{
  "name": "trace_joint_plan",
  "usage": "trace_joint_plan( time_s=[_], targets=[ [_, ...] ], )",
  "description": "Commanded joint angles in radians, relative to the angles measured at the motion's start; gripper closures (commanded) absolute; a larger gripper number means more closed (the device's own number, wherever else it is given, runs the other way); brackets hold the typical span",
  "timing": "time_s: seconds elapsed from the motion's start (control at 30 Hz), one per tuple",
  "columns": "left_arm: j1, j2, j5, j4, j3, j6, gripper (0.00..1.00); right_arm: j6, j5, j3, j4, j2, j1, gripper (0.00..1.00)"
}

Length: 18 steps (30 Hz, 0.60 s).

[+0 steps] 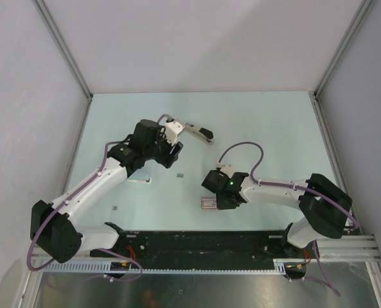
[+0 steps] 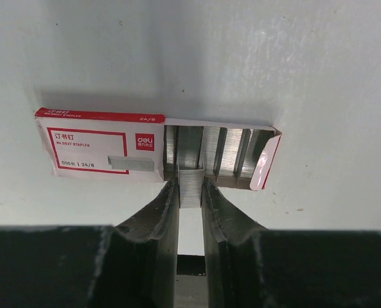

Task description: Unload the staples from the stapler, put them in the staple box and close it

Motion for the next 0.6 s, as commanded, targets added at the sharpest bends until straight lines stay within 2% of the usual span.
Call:
trace_joint_plan(
  time_s=[0.0, 0.3, 0.57],
  targets=[
    [0.01, -0.031, 0.037, 0.016, -0.004, 0.018, 0.33, 0.01, 0.036, 0.032, -0.014, -0.002, -0.003, 0.88],
    [0.009, -0.035, 0.04, 0.015, -0.002, 0.018, 0.33, 0.017, 0.035, 0.028, -0.011, -0.009, 0.002, 0.75],
    [0.01, -0.038, 0.042, 0.015, -0.004, 0.014, 0.33, 0.015, 0.039, 0.028, -0.008, -0.018, 0.008, 0.7]
  ],
)
